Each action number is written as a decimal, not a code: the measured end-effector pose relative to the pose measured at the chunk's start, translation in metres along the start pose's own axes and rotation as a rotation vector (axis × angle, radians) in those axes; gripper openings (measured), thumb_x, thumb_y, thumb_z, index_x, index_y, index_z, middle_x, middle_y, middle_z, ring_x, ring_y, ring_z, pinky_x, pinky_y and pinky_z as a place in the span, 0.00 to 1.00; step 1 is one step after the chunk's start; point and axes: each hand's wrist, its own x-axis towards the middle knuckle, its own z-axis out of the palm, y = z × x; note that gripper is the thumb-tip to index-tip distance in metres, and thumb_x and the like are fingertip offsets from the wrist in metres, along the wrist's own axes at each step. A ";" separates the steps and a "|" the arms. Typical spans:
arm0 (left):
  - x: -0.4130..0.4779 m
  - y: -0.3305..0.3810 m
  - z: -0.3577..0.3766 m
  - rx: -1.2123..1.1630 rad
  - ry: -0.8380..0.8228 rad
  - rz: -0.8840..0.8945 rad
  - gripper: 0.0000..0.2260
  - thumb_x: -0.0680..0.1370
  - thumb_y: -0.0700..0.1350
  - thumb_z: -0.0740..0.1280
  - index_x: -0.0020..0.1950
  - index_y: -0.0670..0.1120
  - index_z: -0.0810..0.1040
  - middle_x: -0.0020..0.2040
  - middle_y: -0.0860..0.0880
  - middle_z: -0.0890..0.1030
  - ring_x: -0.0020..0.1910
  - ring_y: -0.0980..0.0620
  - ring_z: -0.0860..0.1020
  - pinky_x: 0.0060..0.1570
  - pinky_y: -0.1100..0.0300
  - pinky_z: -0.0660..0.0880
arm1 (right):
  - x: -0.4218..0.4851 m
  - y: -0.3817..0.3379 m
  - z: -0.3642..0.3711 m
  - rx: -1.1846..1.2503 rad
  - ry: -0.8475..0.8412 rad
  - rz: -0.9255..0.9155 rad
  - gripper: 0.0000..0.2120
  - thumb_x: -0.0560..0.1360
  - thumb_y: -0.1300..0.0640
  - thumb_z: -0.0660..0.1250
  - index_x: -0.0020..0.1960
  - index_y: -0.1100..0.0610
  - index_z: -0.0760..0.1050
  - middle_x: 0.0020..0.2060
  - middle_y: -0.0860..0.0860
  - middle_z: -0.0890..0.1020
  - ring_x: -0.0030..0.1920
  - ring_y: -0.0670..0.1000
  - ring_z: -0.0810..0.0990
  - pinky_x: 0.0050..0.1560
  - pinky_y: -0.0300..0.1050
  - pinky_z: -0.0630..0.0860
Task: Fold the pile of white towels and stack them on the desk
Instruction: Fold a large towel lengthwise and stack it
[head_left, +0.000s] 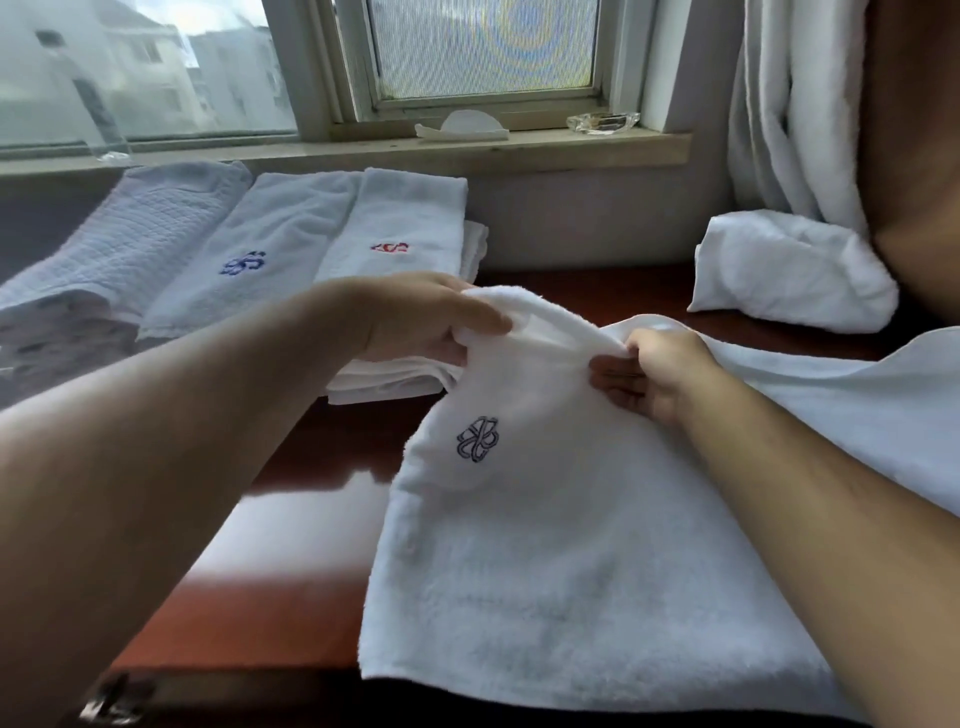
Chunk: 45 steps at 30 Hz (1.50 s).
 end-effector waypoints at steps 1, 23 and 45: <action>0.000 -0.002 0.003 -0.072 -0.020 0.030 0.07 0.73 0.46 0.73 0.46 0.44 0.84 0.43 0.45 0.87 0.44 0.49 0.85 0.47 0.57 0.83 | 0.002 0.001 0.000 0.012 0.009 -0.013 0.14 0.79 0.60 0.49 0.56 0.59 0.73 0.36 0.54 0.86 0.36 0.52 0.84 0.40 0.45 0.76; -0.004 -0.053 0.038 0.377 0.727 0.354 0.08 0.73 0.40 0.69 0.47 0.49 0.74 0.35 0.53 0.79 0.33 0.60 0.73 0.31 0.66 0.67 | -0.039 0.021 0.011 0.233 -0.349 0.016 0.32 0.76 0.32 0.61 0.55 0.60 0.83 0.46 0.62 0.86 0.43 0.61 0.86 0.42 0.53 0.84; -0.051 -0.109 0.022 -0.169 0.124 -0.080 0.06 0.82 0.41 0.67 0.57 0.43 0.82 0.54 0.44 0.86 0.52 0.48 0.85 0.53 0.51 0.82 | -0.056 0.032 0.073 0.534 -0.456 -0.045 0.17 0.78 0.61 0.55 0.61 0.63 0.76 0.52 0.64 0.81 0.51 0.64 0.81 0.60 0.69 0.75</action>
